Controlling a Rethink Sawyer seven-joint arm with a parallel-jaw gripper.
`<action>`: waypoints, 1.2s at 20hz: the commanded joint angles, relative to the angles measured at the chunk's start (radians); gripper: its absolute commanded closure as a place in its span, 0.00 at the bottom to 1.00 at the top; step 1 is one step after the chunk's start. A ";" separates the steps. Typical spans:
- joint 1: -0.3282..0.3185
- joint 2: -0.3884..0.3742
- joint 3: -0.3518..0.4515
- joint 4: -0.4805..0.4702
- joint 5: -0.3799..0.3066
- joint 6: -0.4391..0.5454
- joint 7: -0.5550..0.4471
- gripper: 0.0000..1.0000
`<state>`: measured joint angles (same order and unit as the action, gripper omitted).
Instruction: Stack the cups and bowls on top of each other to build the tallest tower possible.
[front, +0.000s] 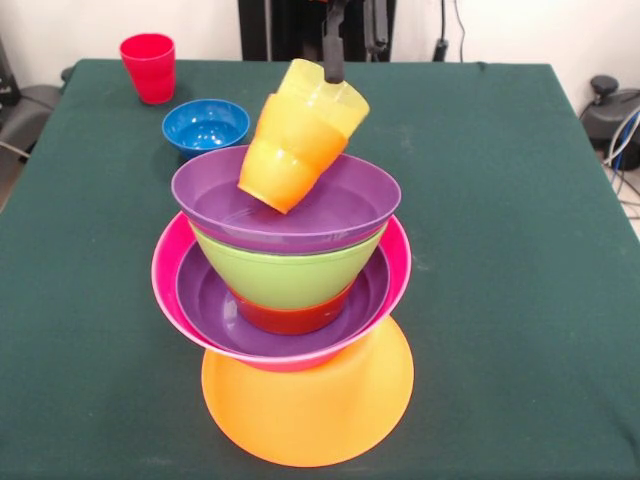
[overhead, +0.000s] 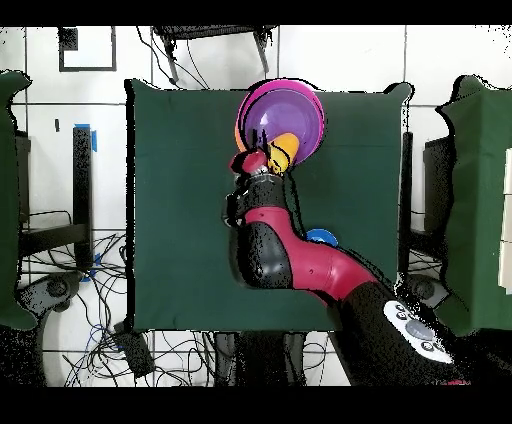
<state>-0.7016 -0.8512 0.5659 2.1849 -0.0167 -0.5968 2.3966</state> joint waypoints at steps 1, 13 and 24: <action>0.012 0.021 -0.003 0.093 0.009 0.044 0.237 0.00; -0.005 0.028 0.002 0.124 -0.010 0.026 0.242 0.00; -0.008 0.032 -0.008 0.159 -0.022 -0.005 0.245 0.00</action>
<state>-0.7057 -0.8553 0.5661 2.2691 -0.0163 -0.5978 2.3966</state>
